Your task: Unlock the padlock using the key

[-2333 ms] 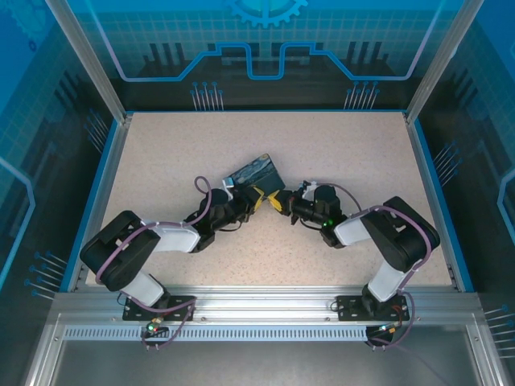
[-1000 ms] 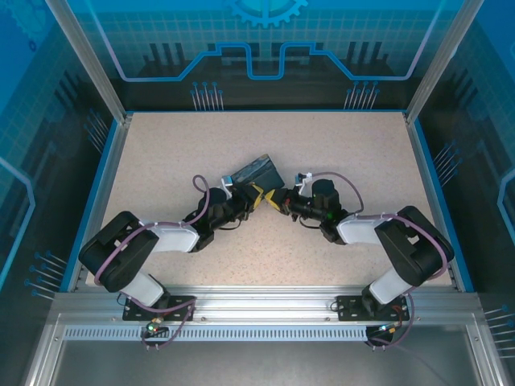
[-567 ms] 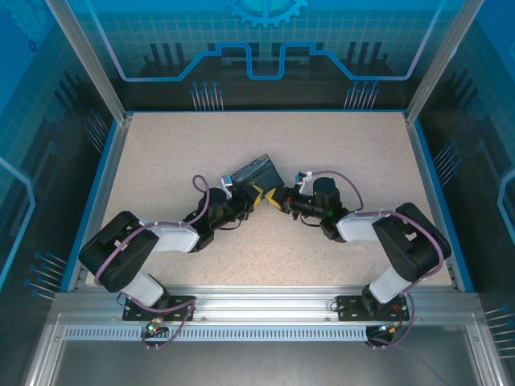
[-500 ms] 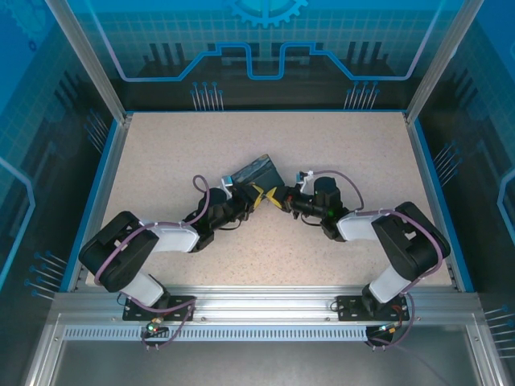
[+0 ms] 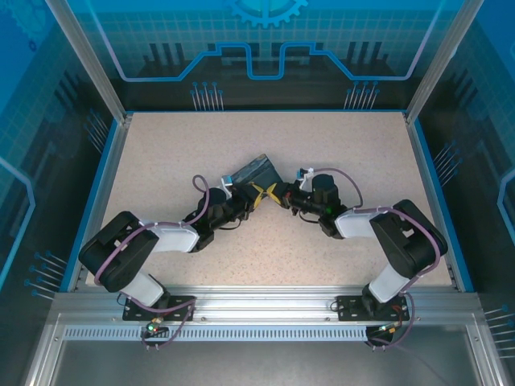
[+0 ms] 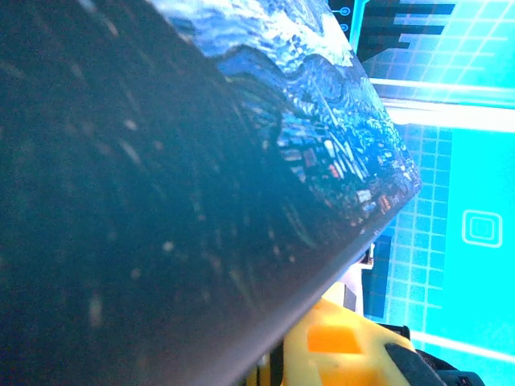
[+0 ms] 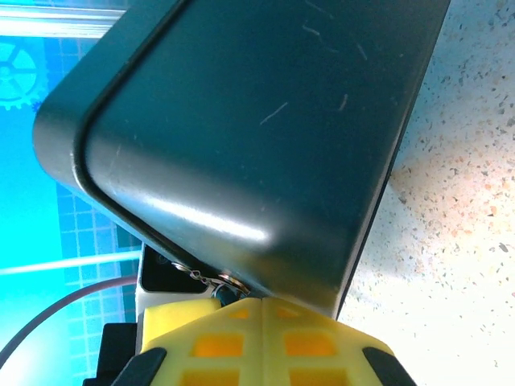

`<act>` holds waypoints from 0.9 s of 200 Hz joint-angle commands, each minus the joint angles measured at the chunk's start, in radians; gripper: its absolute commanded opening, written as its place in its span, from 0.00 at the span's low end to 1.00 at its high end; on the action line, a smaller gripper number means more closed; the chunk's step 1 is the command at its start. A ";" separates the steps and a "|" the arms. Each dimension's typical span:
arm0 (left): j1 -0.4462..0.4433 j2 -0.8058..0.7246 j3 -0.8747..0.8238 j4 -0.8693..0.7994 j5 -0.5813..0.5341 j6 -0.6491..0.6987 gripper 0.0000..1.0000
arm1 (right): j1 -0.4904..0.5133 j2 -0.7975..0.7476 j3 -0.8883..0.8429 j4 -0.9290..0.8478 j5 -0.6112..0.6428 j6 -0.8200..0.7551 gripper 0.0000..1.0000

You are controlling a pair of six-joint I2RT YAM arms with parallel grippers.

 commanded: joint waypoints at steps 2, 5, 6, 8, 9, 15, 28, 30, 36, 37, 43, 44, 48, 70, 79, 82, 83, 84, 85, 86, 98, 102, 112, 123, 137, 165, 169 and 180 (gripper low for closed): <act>-0.051 -0.016 0.017 0.119 0.149 -0.004 0.00 | 0.071 -0.036 0.001 0.023 0.018 -0.014 0.00; -0.050 -0.014 0.017 0.118 0.147 -0.004 0.00 | 0.074 -0.036 -0.002 0.025 0.022 -0.012 0.00; -0.050 -0.015 0.017 0.119 0.147 -0.005 0.00 | 0.076 -0.036 -0.002 0.025 0.023 -0.012 0.00; -0.051 -0.014 0.017 0.119 0.146 -0.005 0.00 | 0.078 -0.037 -0.005 0.027 0.026 -0.011 0.00; -0.052 -0.014 0.017 0.118 0.146 -0.005 0.00 | 0.078 -0.037 -0.005 0.027 0.026 -0.011 0.00; -0.051 -0.012 0.018 0.118 0.144 -0.004 0.00 | 0.086 -0.038 -0.010 0.032 0.034 -0.006 0.00; -0.051 -0.011 0.021 0.116 0.139 -0.005 0.00 | 0.102 -0.038 -0.012 0.038 0.041 0.001 0.00; -0.050 -0.011 0.021 0.115 0.140 -0.004 0.00 | 0.105 -0.038 -0.012 0.039 0.042 0.002 0.00; -0.052 -0.008 0.023 0.116 0.139 -0.003 0.00 | 0.113 -0.038 -0.010 0.040 0.045 0.004 0.00; -0.051 -0.009 0.023 0.116 0.139 -0.003 0.00 | 0.115 -0.038 -0.010 0.038 0.046 0.005 0.00; -0.051 -0.005 0.024 0.118 0.139 -0.004 0.00 | 0.123 -0.038 -0.007 0.037 0.047 0.005 0.00; -0.051 -0.005 0.024 0.119 0.139 -0.004 0.00 | 0.123 -0.038 -0.007 0.036 0.048 0.005 0.00; -0.051 -0.004 0.026 0.122 0.140 -0.005 0.00 | 0.128 -0.038 -0.005 0.037 0.050 0.004 0.00; -0.052 0.002 0.027 0.130 0.139 -0.009 0.00 | 0.149 -0.036 -0.005 0.033 0.064 0.007 0.00; -0.052 0.001 0.028 0.130 0.139 -0.010 0.00 | 0.154 -0.035 -0.009 0.035 0.069 0.007 0.00; -0.051 0.001 0.028 0.129 0.139 -0.011 0.00 | 0.157 -0.035 -0.010 0.037 0.069 0.007 0.00; -0.051 0.001 0.028 0.130 0.139 -0.011 0.00 | 0.157 -0.034 -0.010 0.037 0.070 0.007 0.00; -0.052 0.000 0.027 0.130 0.139 -0.010 0.00 | 0.158 -0.034 -0.011 0.036 0.070 0.007 0.00; -0.051 0.001 0.027 0.130 0.139 -0.010 0.00 | 0.159 -0.034 -0.012 0.037 0.070 0.006 0.00; -0.051 0.001 0.027 0.130 0.139 -0.010 0.00 | 0.159 -0.035 -0.013 0.037 0.070 0.006 0.00; -0.051 -0.001 0.029 0.131 0.139 -0.009 0.00 | 0.161 -0.033 -0.023 0.040 0.080 0.007 0.00; -0.051 -0.001 0.027 0.133 0.140 -0.011 0.00 | 0.162 -0.031 -0.026 0.042 0.081 0.008 0.00; -0.051 -0.003 0.028 0.134 0.140 -0.012 0.00 | 0.161 -0.023 -0.039 0.064 0.088 0.016 0.00; -0.050 -0.006 0.027 0.133 0.140 -0.013 0.00 | 0.165 -0.017 -0.060 0.108 0.102 0.014 0.00; -0.051 -0.008 0.027 0.134 0.140 -0.014 0.00 | 0.167 -0.020 -0.059 0.075 0.102 -0.014 0.00; -0.051 -0.011 0.023 0.130 0.140 -0.013 0.00 | 0.167 -0.005 -0.064 0.086 0.101 -0.020 0.00; -0.051 -0.011 0.022 0.130 0.138 -0.013 0.00 | 0.167 -0.003 -0.064 0.091 0.101 -0.017 0.00; -0.052 -0.007 0.019 0.133 0.134 -0.016 0.00 | 0.170 0.002 -0.067 0.099 0.107 -0.002 0.00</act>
